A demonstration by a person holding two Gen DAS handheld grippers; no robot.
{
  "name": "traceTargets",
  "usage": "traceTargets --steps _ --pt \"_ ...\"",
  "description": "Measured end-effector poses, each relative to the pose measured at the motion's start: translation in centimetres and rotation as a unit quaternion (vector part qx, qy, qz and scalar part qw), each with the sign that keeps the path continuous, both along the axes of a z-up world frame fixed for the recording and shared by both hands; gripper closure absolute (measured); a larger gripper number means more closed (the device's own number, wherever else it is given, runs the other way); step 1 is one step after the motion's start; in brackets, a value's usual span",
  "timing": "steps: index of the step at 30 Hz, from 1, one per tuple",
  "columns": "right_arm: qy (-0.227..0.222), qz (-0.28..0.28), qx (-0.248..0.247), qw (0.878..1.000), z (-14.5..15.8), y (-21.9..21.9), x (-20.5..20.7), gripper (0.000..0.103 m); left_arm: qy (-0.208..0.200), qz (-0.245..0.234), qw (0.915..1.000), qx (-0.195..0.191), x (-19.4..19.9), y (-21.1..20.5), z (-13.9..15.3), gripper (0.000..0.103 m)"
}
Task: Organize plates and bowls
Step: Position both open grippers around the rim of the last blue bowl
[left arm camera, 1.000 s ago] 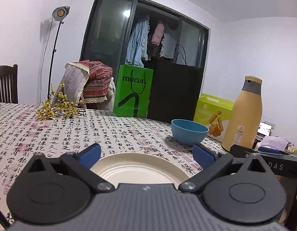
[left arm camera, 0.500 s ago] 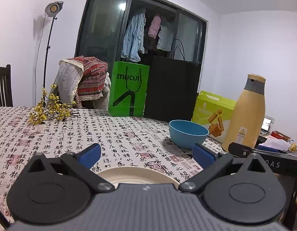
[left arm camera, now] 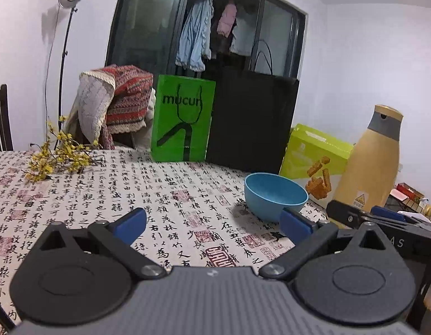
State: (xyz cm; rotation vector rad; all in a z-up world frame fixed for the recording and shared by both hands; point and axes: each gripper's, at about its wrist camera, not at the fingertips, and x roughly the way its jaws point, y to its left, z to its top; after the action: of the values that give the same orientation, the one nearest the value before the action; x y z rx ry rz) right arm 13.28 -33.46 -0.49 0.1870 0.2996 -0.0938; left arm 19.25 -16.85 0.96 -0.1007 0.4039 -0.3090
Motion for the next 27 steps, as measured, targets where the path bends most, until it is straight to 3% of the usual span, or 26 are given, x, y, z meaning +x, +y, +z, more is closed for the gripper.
traceTargets --steps 17,27 --pt "0.014 -0.011 0.023 1.0 0.2 -2.8 6.5 0.0 0.014 0.004 0.9997 0.022 6.2 -3.5 1.7 0.0" --pt "0.038 -0.015 0.042 0.998 0.5 -5.0 10.7 0.0 0.044 0.021 0.9986 0.019 11.2 -5.2 1.6 0.0"
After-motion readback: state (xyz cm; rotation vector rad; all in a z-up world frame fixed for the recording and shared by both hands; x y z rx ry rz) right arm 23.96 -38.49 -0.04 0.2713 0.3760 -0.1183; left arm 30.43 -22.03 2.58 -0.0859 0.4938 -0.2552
